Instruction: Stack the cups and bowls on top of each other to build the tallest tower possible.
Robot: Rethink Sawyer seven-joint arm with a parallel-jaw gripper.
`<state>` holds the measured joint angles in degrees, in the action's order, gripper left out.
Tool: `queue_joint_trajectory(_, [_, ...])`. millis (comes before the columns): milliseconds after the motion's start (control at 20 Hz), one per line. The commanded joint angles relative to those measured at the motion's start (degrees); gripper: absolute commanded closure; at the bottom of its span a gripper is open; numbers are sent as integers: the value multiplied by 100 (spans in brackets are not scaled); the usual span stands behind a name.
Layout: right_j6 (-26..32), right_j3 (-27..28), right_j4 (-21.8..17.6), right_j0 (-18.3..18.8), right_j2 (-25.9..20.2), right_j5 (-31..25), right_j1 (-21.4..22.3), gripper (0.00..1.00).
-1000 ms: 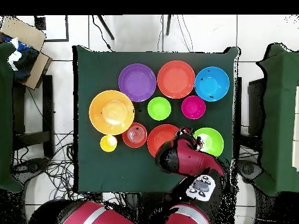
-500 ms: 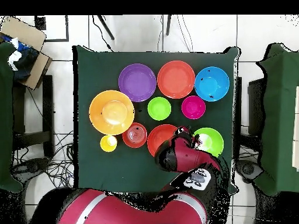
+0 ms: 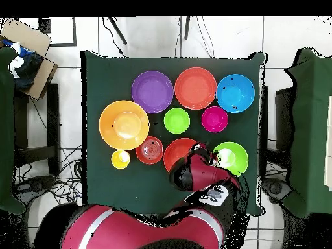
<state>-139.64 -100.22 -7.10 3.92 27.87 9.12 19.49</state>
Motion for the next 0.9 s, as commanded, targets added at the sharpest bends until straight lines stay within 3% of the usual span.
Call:
queue_joint_trajectory(50, [-474,448,220,-138,-406,189,-200,0])
queue_joint_trajectory(900, [-439,402,32,63,-405,687,-409,0])
